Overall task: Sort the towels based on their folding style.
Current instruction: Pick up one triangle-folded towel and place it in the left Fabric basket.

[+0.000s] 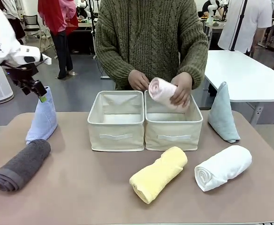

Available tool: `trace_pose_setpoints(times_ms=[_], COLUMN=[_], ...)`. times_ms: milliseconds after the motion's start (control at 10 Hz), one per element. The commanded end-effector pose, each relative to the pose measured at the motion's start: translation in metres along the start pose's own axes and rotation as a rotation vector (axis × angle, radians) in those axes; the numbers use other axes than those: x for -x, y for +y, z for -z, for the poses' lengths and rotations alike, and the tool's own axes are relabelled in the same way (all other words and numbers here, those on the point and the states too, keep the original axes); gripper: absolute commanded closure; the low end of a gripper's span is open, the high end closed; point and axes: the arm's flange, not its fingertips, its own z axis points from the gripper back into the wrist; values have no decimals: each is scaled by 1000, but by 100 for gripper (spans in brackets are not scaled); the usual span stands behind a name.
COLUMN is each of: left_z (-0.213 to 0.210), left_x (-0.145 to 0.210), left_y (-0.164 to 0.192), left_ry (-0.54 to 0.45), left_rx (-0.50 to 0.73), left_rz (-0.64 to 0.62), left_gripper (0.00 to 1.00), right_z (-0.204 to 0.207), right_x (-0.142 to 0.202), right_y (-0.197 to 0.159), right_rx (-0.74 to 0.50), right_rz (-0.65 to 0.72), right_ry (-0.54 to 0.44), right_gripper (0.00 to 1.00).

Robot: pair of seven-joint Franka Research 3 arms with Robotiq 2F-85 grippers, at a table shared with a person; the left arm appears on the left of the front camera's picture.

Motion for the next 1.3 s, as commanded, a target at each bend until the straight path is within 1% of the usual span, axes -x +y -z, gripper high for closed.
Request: trace_pose_setpoints(times_ms=[0,200,300,700,800,900,1000,1100,1200], left_z=[15,34,39,47,49,49,48,47,48], left_x=[-33,-52,-56,-67,-66,-66,-66,-66,-65], left_y=[13,20,19,18,20,20,19,19,19], left_ry=[56,78,87,129,117,122,120,115,115], left_rx=[-120,-95,-80,-104,-96,-100,-96,-91,-88], left_rz=[-75,-88,-89,-122,-109,-113,-110,-107,-103], left_gripper=[0,0,0,0,6,59,65,100,100], right_z=[-1,-1,-1,-1,-1,-1,-1,-1,-1], right_x=[-2,-2,-2,-2,-2,-2,-2,-2,-2], right_y=[-1,-1,-1,-1,-1,-1,-1,-1,-1], right_rx=[-21,-21,-21,-21,-21,-21,-21,-21,-21], right_rz=[-17,-17,-17,-17,-17,-17,-17,-17,-17], right_ry=[-22,-22,-22,-22,-22,-22,-22,-22,-22], right_gripper=[0,0,0,0,0,0,0,0,0])
